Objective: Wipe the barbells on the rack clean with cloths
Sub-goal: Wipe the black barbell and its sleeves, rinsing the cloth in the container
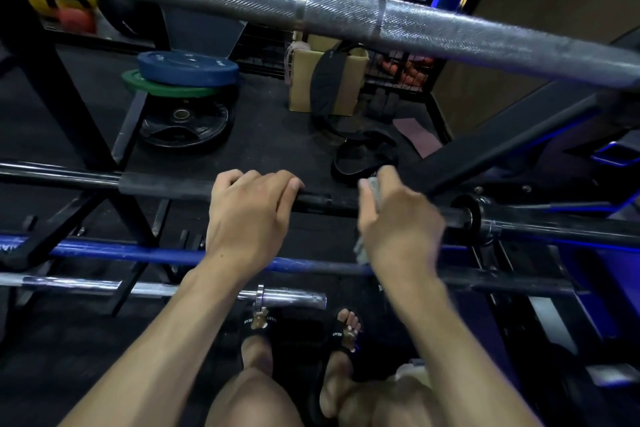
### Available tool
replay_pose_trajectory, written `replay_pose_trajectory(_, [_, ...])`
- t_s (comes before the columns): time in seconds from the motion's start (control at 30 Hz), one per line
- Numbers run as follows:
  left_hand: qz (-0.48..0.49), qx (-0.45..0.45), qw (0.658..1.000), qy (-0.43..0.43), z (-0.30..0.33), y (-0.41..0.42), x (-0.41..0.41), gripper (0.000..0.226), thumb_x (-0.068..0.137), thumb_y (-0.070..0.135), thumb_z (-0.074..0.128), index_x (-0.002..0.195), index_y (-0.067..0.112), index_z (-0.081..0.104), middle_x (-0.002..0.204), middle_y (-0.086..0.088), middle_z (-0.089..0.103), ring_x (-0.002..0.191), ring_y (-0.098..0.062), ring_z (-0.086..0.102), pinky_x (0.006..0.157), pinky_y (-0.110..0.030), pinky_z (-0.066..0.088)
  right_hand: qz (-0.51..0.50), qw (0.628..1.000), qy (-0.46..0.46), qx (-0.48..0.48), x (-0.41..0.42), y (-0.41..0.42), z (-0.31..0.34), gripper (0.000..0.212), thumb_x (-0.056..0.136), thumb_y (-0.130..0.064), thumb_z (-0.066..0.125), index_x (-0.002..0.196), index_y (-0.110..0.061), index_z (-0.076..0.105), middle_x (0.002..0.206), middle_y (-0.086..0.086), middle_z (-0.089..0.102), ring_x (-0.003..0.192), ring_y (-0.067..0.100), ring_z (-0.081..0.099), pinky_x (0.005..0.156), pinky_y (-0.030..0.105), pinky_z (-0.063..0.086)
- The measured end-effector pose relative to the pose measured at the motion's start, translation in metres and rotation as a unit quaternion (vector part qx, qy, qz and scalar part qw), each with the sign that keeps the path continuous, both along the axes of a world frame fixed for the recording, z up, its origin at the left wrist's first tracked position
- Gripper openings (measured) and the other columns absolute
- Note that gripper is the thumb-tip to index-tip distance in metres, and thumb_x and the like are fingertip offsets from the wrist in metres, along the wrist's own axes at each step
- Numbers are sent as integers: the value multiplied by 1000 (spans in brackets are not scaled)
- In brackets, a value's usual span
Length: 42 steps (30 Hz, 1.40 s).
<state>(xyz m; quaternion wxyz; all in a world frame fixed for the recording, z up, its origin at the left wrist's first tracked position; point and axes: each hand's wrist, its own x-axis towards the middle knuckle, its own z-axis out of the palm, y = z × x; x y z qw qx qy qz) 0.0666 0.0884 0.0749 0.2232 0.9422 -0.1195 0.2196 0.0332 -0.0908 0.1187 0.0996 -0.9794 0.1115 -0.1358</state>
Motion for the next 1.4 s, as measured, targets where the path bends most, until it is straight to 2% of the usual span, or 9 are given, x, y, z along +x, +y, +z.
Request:
replay_pose_trajectory(0.13, [-17,-17,1000,-9,1,2,-1,30,106,32,38,97,32,66,63,17,51,68,-14,56,85,-32,28,98,993,-48,44,7,60,-7,23,109,-39,37,111,-21,52,101,3,73,88,36,70,64,35,34])
replay_pose_trajectory(0.47, [-32,-44,998,29,1,1,2,40,108,25,36,145,20,50,95,14,75,82,-13,66,95,-26,25,-12,990,-136,34,5,-4,-6,22,100,-31,60,86,-15,55,58,0,51,56,36,62,55,32,35])
replay_pose_trajectory(0.63, [-36,-146,979,138,13,7,-6,53,107,45,19,159,41,18,80,21,63,97,-6,39,95,-18,24,100,976,-194,12,20,82,-16,17,89,-23,73,82,-16,60,59,1,65,45,34,60,52,28,27])
replay_pose_trajectory(0.77, [-55,-207,959,183,21,12,-9,53,109,40,23,157,53,5,119,37,54,103,5,35,96,-22,31,77,981,-171,-53,19,37,-12,16,93,-29,71,89,-16,62,58,5,64,47,35,62,52,29,30])
replay_pose_trajectory(0.9, [-61,-236,953,179,17,12,-4,73,106,7,36,154,55,7,137,6,59,103,-4,58,104,-35,45,-23,991,-129,-31,5,-14,-8,26,102,-33,56,86,-16,46,52,-4,40,54,39,61,53,33,32])
replay_pose_trajectory(1.03, [-67,-229,957,167,21,12,-9,93,95,-15,32,158,48,9,157,24,37,120,1,56,108,-29,39,3,993,-119,25,1,31,-6,24,105,-38,49,101,-14,54,86,6,69,69,36,68,53,30,26])
replay_pose_trajectory(1.17, [-67,-282,942,169,24,22,-6,72,96,-3,49,150,44,42,135,26,59,118,-3,60,101,-19,41,138,990,17,20,1,94,-3,23,107,-36,43,123,-20,45,121,1,63,100,29,69,66,33,31])
replay_pose_trajectory(1.3, [-54,-156,979,117,14,38,-6,75,94,-7,43,155,35,33,144,12,57,129,-17,55,108,-36,45,95,995,32,14,2,58,4,16,106,-40,40,111,-25,45,111,-1,68,91,30,67,68,35,36])
replay_pose_trajectory(1.4, [-25,-170,979,109,13,36,-6,54,104,7,44,154,27,39,136,10,63,125,-12,57,98,-20,39,-13,1000,4,22,-3,0,7,20,104,-40,43,97,-22,42,86,7,66,71,33,56,64,37,36])
